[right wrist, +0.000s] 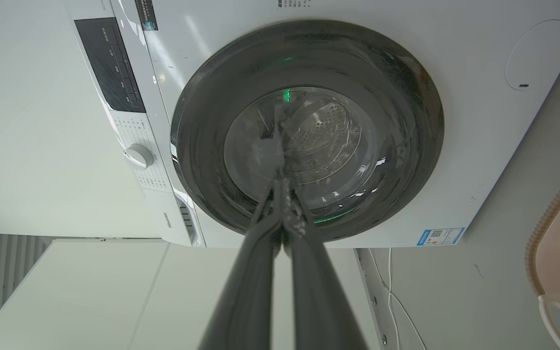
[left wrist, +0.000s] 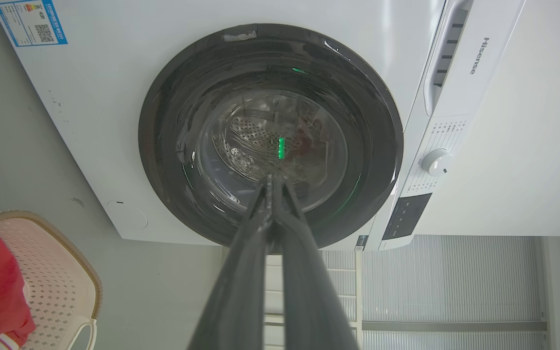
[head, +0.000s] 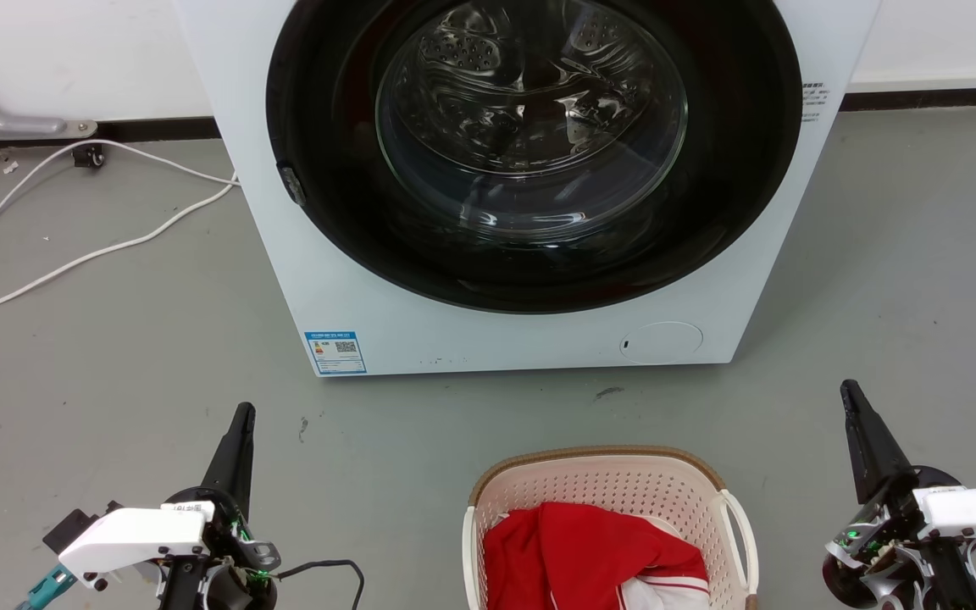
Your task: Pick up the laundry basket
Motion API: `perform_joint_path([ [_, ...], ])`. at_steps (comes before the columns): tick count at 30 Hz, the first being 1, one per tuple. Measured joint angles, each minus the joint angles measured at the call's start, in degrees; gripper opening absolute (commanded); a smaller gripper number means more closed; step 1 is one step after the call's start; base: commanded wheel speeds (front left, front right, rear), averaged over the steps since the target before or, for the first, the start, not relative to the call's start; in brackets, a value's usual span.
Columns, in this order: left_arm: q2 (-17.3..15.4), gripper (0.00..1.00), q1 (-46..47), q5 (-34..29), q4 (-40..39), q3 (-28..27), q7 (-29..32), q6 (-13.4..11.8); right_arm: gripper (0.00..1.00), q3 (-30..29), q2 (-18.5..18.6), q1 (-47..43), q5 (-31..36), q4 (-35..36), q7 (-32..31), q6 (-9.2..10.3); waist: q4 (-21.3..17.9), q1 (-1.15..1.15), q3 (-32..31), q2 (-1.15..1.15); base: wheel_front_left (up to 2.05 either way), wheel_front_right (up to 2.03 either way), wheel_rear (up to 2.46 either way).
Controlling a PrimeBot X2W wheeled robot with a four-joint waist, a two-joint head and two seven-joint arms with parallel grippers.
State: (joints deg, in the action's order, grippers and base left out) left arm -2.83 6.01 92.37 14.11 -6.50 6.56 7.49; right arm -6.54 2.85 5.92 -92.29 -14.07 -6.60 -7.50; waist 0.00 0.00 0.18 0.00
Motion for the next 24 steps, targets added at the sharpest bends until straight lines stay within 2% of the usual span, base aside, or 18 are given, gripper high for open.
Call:
perform_joint_path([
  [22, 0.0, 0.0, 0.0, 0.0, 0.0, 0.0, 0.0, 0.0, 0.0, 0.0, 0.0, 0.0, 0.0, 0.0, 0.0, 0.0, 0.0, 0.0, 0.0, 0.0, 0.0, 0.0, 0.0],
  [23, 0.0, 1.0, 0.0, 0.0, 0.0, 0.0, 0.0, 0.0, 1.0, 0.0, 0.0, 0.0, 0.0, 0.0, 0.0, 0.0, 0.0, 0.0, 0.0, 0.0, 0.0, 0.0, 0.0],
  [24, 0.0, 1.0, -0.1, 0.0, 0.2, 0.1, 0.0, 0.0, 1.0, 0.0, 0.0, -0.1, 0.0, -0.3, 0.0, -0.01, 0.0, 0.0, 0.0, 0.0, 0.0, 0.0, 0.0],
])
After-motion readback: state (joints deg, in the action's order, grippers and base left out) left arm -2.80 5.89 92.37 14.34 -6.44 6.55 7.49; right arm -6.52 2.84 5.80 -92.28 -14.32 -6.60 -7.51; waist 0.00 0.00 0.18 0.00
